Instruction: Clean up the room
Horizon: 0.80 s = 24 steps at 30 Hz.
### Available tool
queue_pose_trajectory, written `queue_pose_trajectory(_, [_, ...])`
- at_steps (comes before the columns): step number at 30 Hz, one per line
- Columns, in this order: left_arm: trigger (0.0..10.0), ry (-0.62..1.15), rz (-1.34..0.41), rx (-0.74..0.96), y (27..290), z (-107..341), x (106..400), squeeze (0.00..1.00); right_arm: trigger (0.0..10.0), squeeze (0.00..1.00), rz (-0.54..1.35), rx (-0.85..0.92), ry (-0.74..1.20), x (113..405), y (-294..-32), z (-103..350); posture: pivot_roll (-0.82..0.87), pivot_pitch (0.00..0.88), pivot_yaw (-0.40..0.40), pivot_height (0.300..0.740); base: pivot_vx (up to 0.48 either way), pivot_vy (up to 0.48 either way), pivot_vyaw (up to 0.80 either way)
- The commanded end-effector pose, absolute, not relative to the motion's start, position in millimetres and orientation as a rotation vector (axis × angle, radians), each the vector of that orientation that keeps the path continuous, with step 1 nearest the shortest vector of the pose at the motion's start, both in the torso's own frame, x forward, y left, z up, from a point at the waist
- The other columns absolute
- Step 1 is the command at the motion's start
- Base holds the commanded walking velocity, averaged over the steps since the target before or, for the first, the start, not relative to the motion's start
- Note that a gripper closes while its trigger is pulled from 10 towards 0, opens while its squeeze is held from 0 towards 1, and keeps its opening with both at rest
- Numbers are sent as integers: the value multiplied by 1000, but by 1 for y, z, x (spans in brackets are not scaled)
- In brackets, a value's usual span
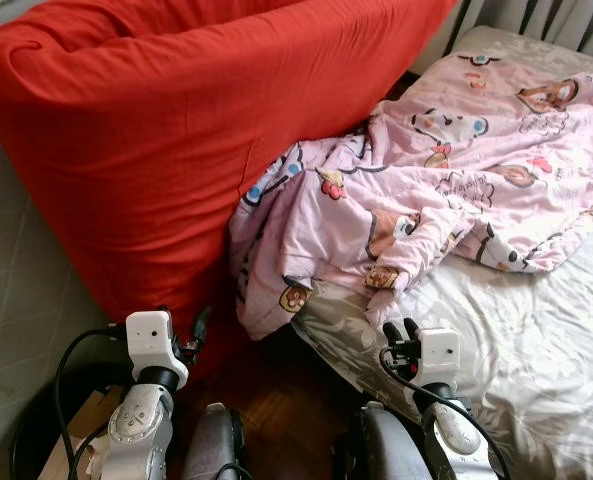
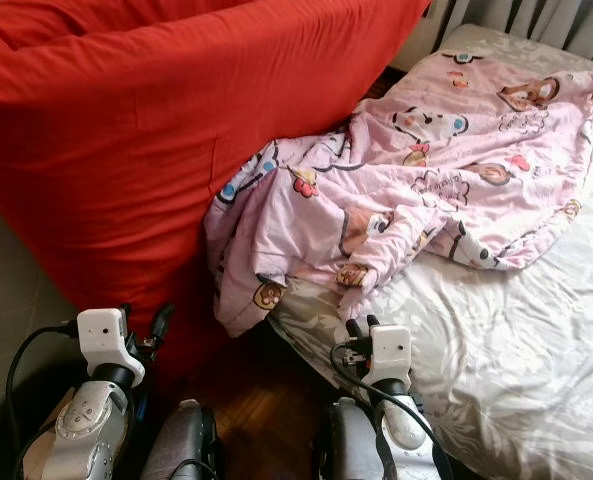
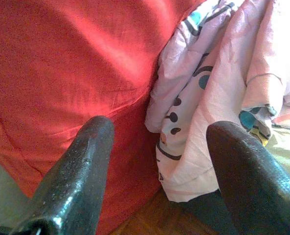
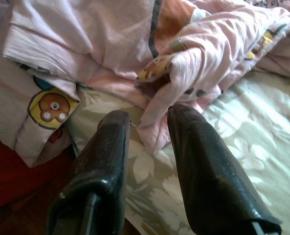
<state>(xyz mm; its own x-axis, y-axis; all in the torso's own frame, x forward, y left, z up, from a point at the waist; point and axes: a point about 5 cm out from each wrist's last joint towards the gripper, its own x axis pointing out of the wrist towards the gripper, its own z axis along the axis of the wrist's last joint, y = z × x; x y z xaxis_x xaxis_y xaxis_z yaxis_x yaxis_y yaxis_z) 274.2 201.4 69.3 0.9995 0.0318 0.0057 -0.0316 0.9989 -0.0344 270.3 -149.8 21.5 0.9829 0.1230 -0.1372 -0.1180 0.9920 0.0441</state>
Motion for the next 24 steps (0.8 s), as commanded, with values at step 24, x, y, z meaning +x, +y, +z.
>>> queue_pose_trajectory(24, [10000, 21, 14, -40, 201, 65, 273, 0, 10000, 0, 163, 50, 164, 261, -143, 12, -2, 241, 6, 622, 0, 0, 416])
